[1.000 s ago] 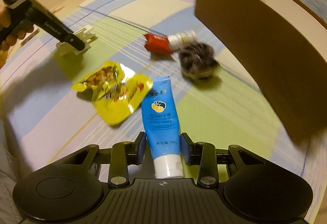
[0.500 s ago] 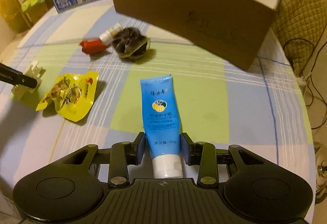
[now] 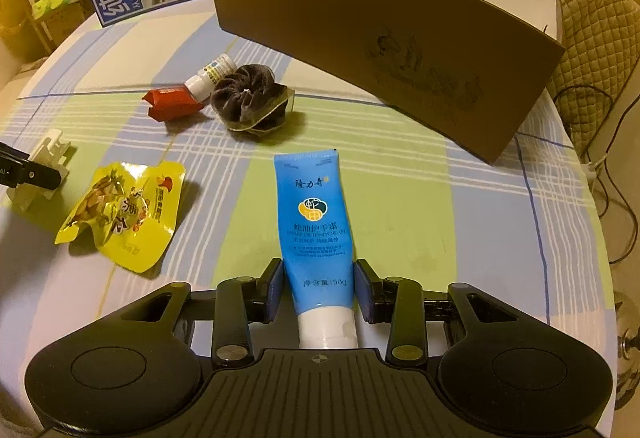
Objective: Organize objects
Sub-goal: 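Lift the clip and tube and carry both over the brown box, then lower the clip and tube into the box and open both grippers, then move both tools back over the remaining items on the table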
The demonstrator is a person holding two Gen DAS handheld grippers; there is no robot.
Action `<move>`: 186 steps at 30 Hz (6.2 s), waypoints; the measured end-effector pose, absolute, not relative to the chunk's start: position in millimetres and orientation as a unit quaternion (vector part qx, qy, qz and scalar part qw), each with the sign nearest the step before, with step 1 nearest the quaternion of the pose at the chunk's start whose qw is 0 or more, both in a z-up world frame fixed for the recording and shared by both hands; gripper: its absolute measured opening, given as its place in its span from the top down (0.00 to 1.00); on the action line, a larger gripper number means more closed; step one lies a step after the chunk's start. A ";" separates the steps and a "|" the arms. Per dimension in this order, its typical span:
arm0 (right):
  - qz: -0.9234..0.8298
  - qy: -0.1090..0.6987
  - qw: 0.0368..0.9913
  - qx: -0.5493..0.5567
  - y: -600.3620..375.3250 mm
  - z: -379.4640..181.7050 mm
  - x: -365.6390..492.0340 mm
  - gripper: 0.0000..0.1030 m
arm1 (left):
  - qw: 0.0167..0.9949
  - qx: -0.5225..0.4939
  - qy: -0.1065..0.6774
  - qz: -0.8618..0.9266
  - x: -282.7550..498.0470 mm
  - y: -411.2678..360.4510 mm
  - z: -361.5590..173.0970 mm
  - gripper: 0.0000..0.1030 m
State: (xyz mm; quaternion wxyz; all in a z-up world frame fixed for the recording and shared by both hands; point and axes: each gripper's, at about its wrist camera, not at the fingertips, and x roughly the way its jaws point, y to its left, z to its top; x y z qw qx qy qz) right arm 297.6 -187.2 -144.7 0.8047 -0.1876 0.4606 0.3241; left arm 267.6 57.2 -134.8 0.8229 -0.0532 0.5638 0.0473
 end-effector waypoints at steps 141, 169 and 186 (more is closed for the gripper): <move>0.339 0.426 0.820 -0.175 -147.6 -75.9 581.9 0.68 | 0.855 0.043 0.512 -0.069 652.4 -82.1 -112.6 0.56; 0.321 0.382 0.864 -0.067 -184.5 -26.8 538.6 0.39 | 0.890 0.000 0.444 -0.099 568.6 -47.7 -34.3 0.08; 0.296 0.374 0.879 0.022 -229.4 8.0 447.1 0.25 | 0.911 -0.050 0.403 -0.069 452.5 -15.6 15.3 0.04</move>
